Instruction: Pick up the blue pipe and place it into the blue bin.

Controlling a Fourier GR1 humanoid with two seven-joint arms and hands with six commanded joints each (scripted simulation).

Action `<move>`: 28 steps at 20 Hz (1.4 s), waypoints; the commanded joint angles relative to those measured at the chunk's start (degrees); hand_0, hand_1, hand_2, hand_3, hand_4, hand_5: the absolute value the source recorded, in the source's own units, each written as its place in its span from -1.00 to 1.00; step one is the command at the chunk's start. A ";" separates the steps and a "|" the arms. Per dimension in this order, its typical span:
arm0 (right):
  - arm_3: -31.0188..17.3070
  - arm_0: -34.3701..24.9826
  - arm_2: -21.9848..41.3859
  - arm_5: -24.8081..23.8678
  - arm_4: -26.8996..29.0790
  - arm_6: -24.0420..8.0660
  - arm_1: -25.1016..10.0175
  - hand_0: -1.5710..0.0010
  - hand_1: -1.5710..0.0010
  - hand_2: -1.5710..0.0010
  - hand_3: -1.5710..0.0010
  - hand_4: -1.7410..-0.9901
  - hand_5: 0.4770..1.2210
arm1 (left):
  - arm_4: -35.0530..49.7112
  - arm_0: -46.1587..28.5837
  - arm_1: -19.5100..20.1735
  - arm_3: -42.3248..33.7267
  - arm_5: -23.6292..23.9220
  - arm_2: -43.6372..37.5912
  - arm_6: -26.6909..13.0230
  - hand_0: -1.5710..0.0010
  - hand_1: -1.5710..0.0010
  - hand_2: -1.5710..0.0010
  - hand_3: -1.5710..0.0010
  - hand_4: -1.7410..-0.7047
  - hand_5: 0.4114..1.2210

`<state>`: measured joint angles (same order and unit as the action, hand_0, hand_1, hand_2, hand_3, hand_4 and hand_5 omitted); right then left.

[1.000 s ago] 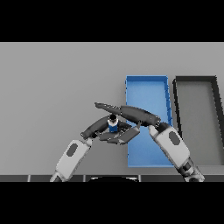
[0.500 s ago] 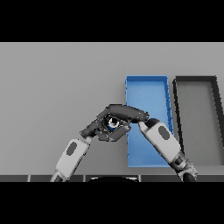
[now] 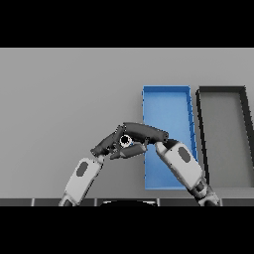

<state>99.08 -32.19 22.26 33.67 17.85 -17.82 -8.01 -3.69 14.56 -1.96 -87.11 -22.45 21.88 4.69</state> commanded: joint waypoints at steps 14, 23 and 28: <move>2.35 1.96 -2.92 0.51 -3.69 -5.35 6.30 -1.00 -1.00 -1.00 -1.00 -0.35 0.99 | -3.23 -0.18 2.26 -0.07 -3.94 -0.29 -4.35 0.75 0.77 0.77 0.82 0.37 0.08; 1.45 1.02 -6.71 1.62 -4.69 -4.70 9.60 -1.00 -1.00 -1.00 -1.00 -0.35 1.00 | -1.90 0.51 1.18 1.86 -2.57 -1.21 -9.03 0.97 0.97 0.97 0.98 0.49 -0.71; 2.21 -7.18 -12.62 -3.50 7.60 -15.56 10.52 -1.00 -1.00 -1.00 -1.00 -0.34 1.00 | -3.32 -0.08 0.85 2.33 -1.44 -0.36 -10.53 0.99 0.99 0.99 0.99 0.48 -0.81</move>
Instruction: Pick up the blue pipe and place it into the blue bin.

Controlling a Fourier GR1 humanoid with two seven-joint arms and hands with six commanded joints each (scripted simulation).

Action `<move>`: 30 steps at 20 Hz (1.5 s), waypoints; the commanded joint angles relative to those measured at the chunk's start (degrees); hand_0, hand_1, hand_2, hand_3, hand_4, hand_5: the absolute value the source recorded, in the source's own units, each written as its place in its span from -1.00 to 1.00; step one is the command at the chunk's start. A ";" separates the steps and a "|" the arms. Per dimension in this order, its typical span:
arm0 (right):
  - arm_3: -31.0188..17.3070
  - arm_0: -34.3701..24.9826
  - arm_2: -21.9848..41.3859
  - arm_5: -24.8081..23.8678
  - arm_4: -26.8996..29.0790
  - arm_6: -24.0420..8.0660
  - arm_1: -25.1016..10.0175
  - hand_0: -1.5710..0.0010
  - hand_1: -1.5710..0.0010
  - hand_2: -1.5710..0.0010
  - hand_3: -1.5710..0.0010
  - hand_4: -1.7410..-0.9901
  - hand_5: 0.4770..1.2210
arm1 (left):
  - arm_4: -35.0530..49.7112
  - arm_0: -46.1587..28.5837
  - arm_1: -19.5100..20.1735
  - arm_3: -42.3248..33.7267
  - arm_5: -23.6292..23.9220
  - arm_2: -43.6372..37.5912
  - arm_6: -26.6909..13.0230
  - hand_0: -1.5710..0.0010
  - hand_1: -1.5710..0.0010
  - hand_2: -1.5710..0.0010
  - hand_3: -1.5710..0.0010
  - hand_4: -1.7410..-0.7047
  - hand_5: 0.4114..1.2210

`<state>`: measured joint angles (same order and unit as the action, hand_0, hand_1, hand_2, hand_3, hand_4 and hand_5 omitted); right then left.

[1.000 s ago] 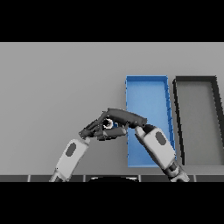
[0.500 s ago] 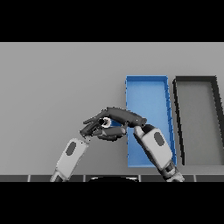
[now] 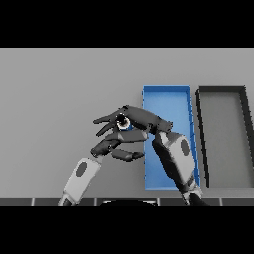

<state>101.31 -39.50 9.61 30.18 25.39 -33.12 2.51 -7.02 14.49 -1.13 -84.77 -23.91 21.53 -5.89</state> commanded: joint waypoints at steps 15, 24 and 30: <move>-18.21 -17.47 -17.34 -12.00 -2.45 4.60 -14.85 -1.00 -1.00 -1.00 -1.00 -0.35 1.00 | 0.23 -1.47 2.00 -3.13 -0.07 -0.45 -0.38 1.00 1.00 1.00 1.00 0.53 -0.84; -19.88 -5.30 -19.04 -12.11 -11.96 -1.13 -16.42 -1.00 -1.00 -1.00 -1.00 -0.36 1.00 | -0.32 -1.56 2.16 -3.54 0.31 -0.26 1.24 1.00 1.00 1.00 1.00 0.56 -0.88; -24.47 1.49 -14.24 -19.27 -16.00 -1.81 -17.82 -1.00 -1.00 -1.00 -1.00 -0.36 1.00 | -1.26 -1.24 2.92 -2.46 0.87 -0.79 2.90 1.00 1.00 1.00 1.00 0.57 -0.86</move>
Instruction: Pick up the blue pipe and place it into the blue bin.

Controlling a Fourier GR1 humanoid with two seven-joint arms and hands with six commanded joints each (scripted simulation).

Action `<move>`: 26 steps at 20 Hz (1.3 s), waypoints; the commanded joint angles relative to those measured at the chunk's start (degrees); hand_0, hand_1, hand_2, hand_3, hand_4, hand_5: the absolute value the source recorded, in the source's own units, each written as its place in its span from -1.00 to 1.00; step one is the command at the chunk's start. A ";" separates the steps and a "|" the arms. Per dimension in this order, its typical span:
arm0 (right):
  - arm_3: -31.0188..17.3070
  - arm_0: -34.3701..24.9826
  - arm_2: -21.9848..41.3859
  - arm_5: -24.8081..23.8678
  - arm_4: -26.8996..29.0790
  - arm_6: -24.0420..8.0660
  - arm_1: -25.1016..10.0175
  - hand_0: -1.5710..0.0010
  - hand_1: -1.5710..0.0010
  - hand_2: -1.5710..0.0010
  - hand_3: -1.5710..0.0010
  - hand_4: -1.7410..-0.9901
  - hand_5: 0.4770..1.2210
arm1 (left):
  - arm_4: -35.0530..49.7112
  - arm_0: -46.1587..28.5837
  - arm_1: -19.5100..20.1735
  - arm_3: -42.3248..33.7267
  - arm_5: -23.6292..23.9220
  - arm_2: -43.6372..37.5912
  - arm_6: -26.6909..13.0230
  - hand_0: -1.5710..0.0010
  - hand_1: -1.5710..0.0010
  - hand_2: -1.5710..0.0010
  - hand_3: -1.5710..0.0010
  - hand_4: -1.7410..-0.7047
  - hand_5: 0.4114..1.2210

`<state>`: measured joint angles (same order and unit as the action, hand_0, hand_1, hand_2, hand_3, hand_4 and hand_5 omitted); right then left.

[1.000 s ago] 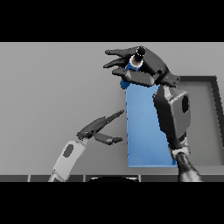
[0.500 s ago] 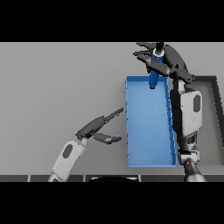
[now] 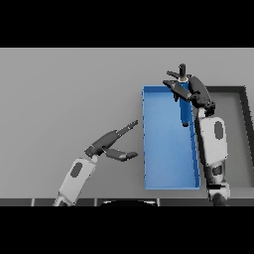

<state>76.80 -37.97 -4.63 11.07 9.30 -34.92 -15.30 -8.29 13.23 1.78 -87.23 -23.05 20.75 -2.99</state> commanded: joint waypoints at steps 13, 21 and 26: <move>-10.78 -2.93 37.93 -26.19 40.02 -0.01 -22.77 -0.10 -0.04 -0.01 0.70 -0.10 0.77 | -0.53 0.37 -0.28 -0.64 0.54 0.37 -0.30 1.00 1.00 1.00 1.00 0.58 -0.80; -6.97 -9.08 54.45 -17.63 36.61 -0.02 -30.96 0.81 0.82 0.83 0.95 0.43 -0.03 | -0.40 0.57 -0.55 0.11 0.91 -0.01 0.03 1.00 1.00 1.00 1.00 0.57 -0.79; -7.13 -11.48 59.01 -16.49 37.32 -0.02 -32.35 0.94 0.94 0.94 0.98 0.64 -0.27 | -0.53 0.31 -0.45 0.40 0.85 0.08 0.70 1.00 1.00 1.00 1.00 0.56 -0.79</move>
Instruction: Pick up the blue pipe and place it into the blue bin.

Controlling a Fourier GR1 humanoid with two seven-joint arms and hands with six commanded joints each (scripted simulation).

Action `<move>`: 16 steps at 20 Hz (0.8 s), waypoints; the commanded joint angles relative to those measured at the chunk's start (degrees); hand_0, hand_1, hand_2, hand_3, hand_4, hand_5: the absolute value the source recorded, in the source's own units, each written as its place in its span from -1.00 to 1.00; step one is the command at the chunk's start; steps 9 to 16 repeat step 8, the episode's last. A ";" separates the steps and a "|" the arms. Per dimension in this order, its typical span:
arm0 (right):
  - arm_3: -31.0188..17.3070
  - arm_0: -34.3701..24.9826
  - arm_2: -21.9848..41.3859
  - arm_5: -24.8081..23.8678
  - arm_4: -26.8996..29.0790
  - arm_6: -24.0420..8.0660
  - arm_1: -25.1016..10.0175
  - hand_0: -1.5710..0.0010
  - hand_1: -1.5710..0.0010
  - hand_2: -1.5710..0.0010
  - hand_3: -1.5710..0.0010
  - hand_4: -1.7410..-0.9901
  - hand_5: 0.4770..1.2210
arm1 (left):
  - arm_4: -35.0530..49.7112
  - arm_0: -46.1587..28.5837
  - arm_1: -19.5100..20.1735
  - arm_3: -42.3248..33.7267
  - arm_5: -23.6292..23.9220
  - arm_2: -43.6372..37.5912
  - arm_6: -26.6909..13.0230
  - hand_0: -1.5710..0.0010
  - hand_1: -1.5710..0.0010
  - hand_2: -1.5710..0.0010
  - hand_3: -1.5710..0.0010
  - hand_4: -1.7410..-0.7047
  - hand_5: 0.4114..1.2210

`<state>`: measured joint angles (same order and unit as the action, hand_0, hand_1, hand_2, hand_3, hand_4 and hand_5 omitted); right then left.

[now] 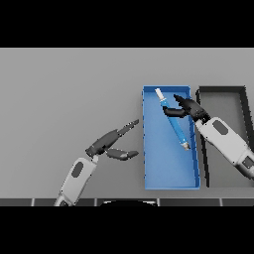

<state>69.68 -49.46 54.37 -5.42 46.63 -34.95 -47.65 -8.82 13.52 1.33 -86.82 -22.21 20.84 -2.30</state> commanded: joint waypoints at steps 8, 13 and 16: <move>1.40 -0.14 1.02 2.61 -0.83 1.33 -1.17 0.98 0.98 0.98 0.99 0.75 -0.36 | 0.18 -1.15 -0.51 -2.67 0.42 0.83 -1.89 1.00 1.00 1.00 1.00 0.57 -0.79; 1.40 -0.14 1.02 2.61 -0.83 1.33 -1.17 0.98 0.98 0.98 0.99 0.75 -0.36 | 0.18 -1.15 -0.51 -2.67 0.42 0.83 -1.89 1.00 1.00 1.00 1.00 0.57 -0.79; 1.40 -0.14 1.02 2.61 -0.83 1.33 -1.17 0.98 0.98 0.98 0.99 0.75 -0.36 | 0.18 -1.15 -0.51 -2.67 0.42 0.83 -1.89 1.00 1.00 1.00 1.00 0.57 -0.79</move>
